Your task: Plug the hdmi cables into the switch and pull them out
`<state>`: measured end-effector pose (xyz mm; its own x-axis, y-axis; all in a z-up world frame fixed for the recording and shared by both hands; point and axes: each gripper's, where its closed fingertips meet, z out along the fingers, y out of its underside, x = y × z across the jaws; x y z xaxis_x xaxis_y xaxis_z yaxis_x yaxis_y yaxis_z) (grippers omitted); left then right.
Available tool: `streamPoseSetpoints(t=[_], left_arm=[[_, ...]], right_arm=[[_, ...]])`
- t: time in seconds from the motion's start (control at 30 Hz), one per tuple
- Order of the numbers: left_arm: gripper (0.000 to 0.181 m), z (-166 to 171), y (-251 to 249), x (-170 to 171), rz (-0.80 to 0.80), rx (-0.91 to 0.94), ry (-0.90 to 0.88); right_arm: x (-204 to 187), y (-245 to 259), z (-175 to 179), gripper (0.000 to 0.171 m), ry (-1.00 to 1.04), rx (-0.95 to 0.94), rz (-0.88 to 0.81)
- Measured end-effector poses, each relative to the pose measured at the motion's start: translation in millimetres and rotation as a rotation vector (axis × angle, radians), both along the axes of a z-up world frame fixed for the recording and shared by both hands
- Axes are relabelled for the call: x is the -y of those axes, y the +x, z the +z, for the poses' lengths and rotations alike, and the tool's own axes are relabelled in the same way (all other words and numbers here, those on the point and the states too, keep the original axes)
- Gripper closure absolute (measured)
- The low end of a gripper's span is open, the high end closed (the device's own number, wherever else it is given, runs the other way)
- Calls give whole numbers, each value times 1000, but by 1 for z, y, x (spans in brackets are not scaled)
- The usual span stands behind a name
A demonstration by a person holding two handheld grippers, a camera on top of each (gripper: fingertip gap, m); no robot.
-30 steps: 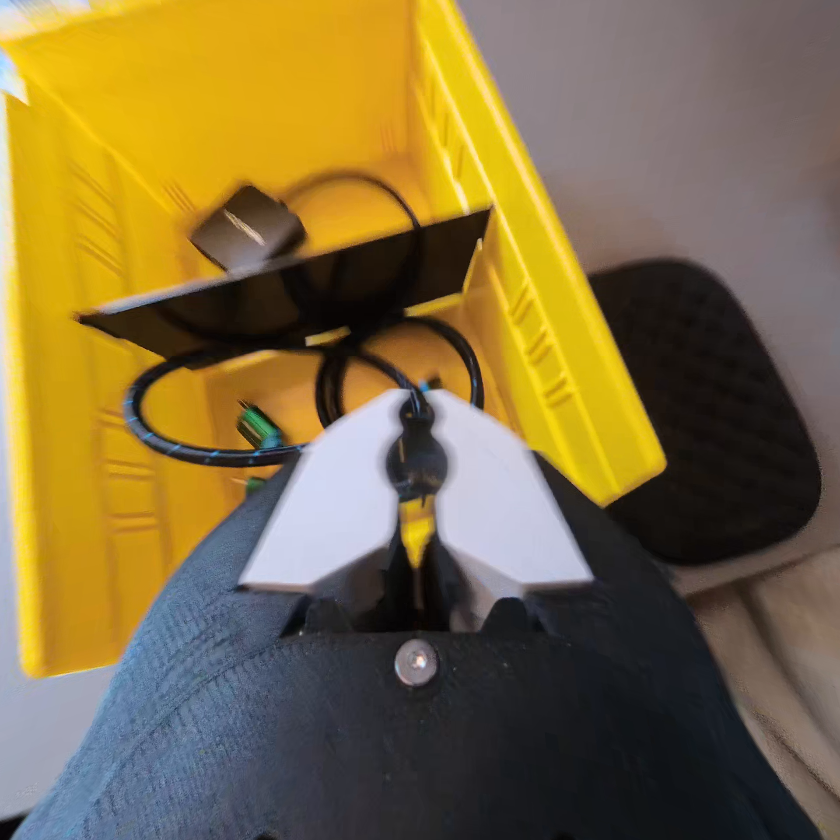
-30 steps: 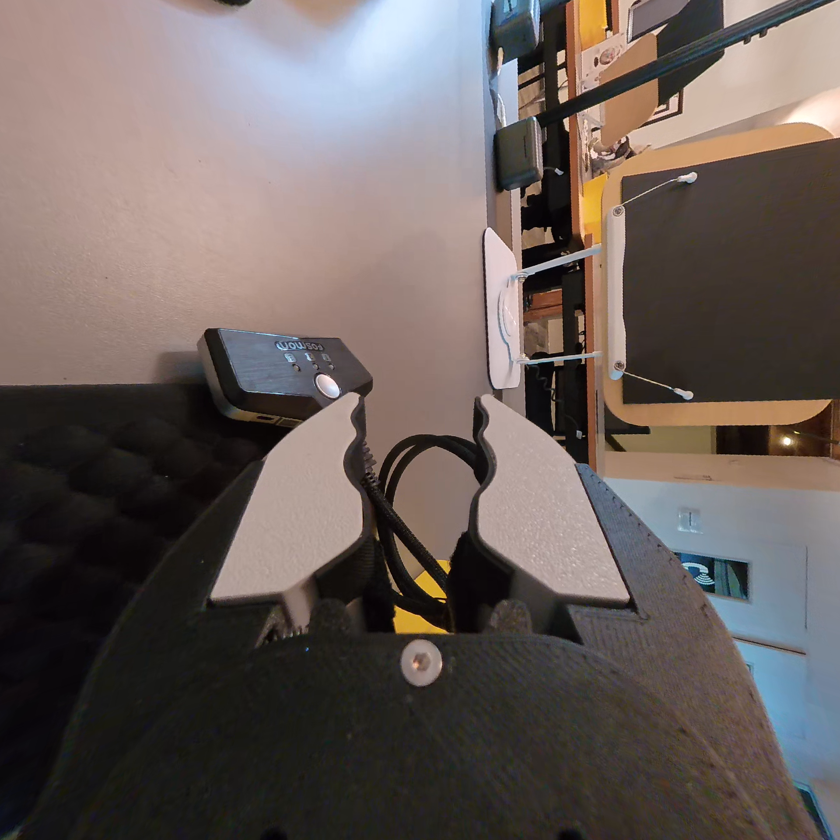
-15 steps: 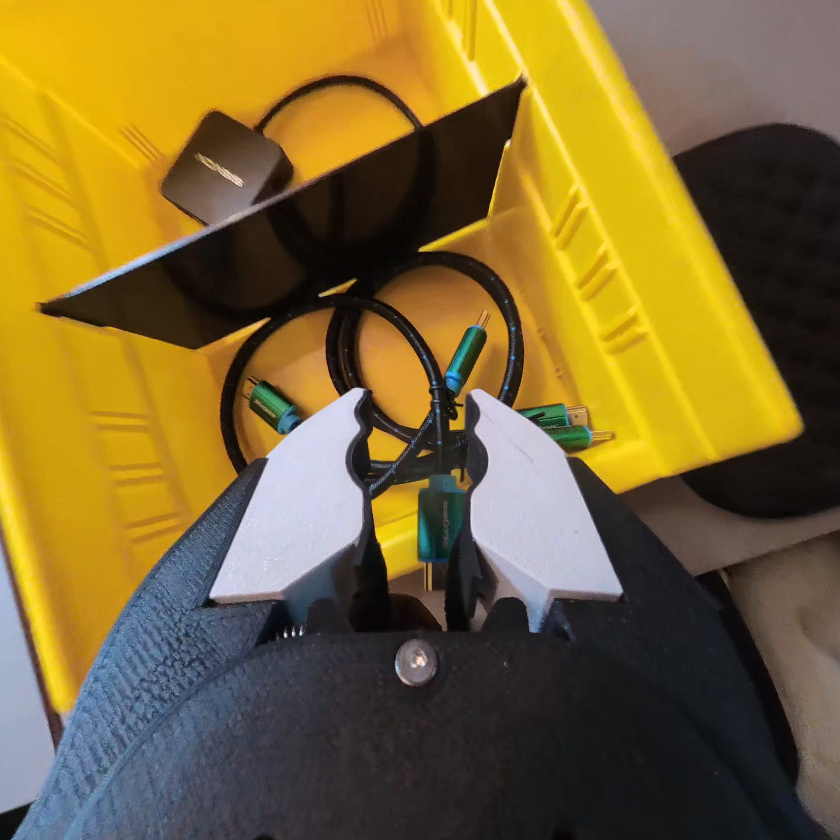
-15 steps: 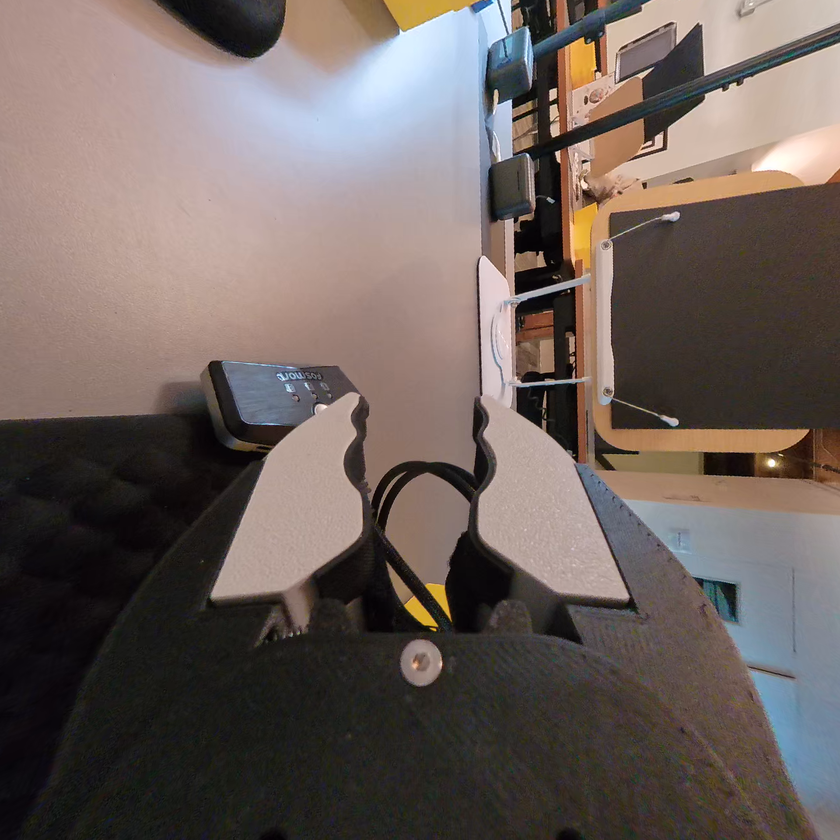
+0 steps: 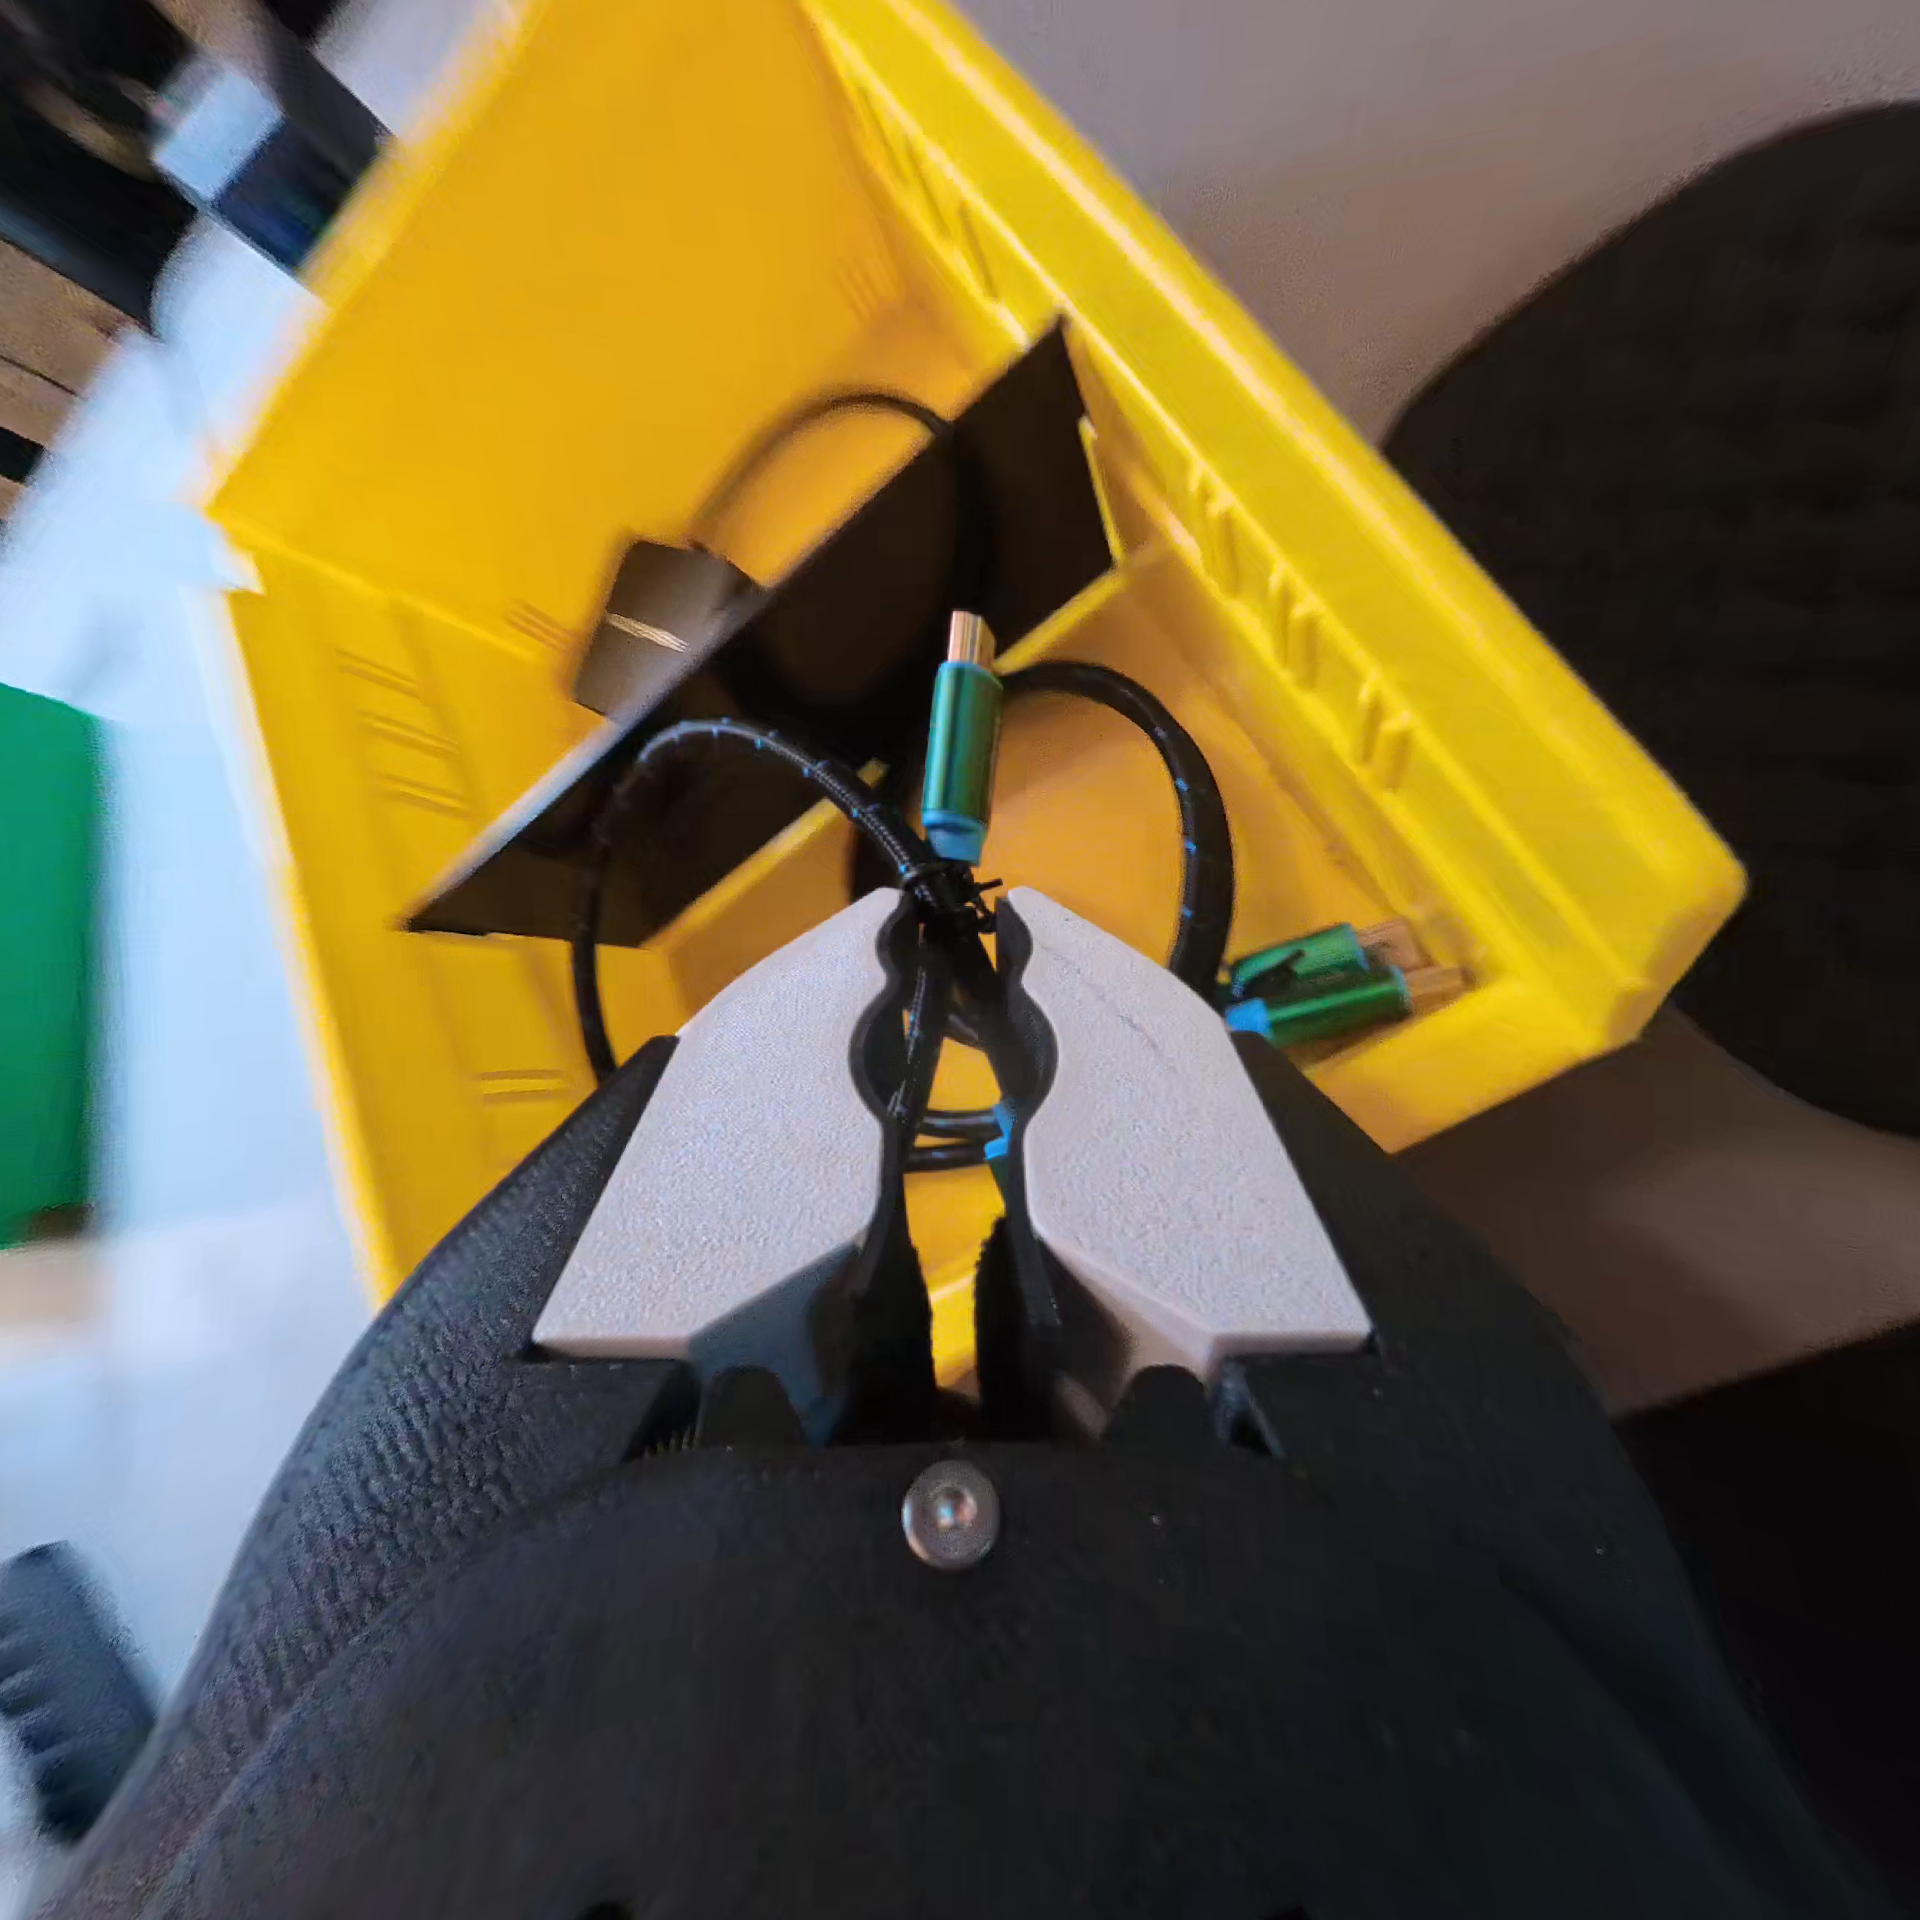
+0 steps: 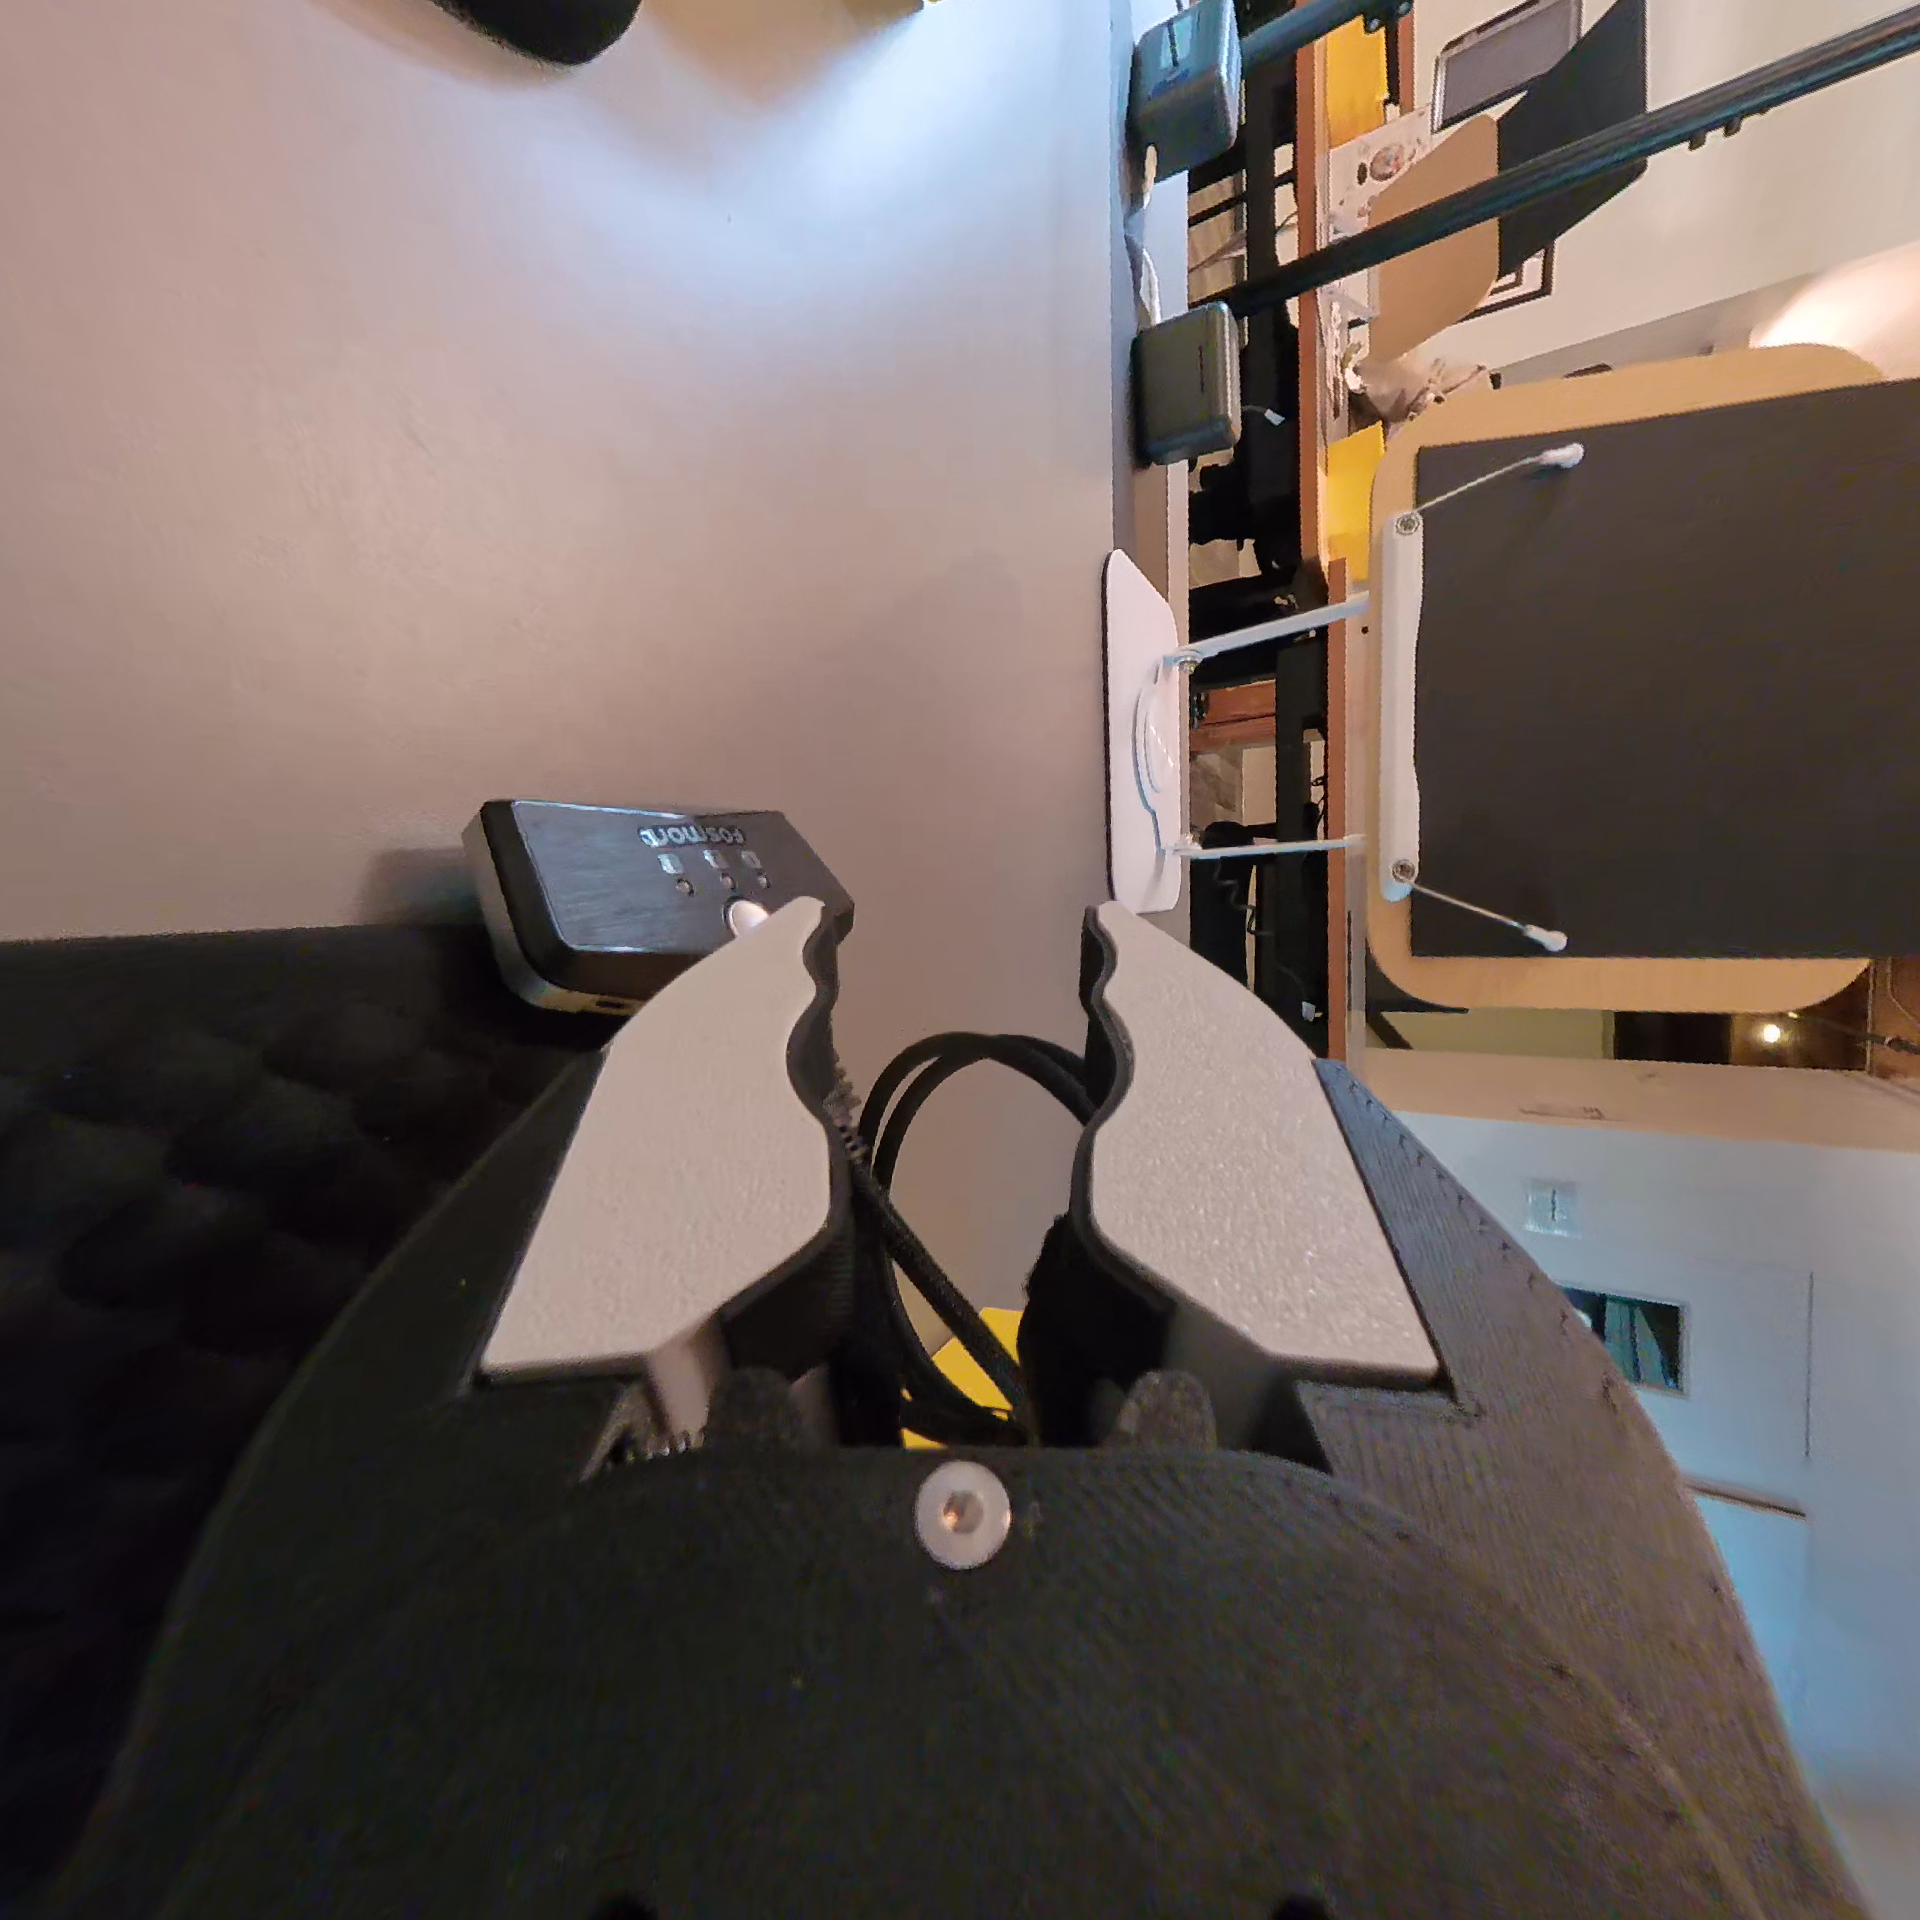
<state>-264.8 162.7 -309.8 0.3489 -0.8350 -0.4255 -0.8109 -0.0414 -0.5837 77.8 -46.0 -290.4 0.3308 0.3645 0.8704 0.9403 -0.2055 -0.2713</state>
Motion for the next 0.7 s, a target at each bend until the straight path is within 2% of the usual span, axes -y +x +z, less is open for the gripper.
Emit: streamPoseSetpoints(t=[0.03,0.1,0.17,0.27,0.4,0.47,0.6,0.7], left_arm=[[167,13,0,-1,5,18,92],[168,44,-1,-7,25,33,358],[168,77,-3,-9,38,-31,663],[168,108,12,1,14,-41,911],[168,132,57,30,-123,123,1066],[168,134,84,47,-224,175,1089],[169,127,135,85,-434,256,1066],[169,122,160,110,-554,313,1031]], right_arm=[[-2,-2,1,126,2,-1,8],[-6,-6,2,126,9,-8,29],[-12,-15,3,126,21,-29,58],[-23,-42,16,127,96,-144,155],[-33,-107,56,129,280,-432,421],[-38,-129,73,129,354,-496,508],[-52,-145,99,130,483,-418,555],[-59,-148,109,139,501,-353,571]])
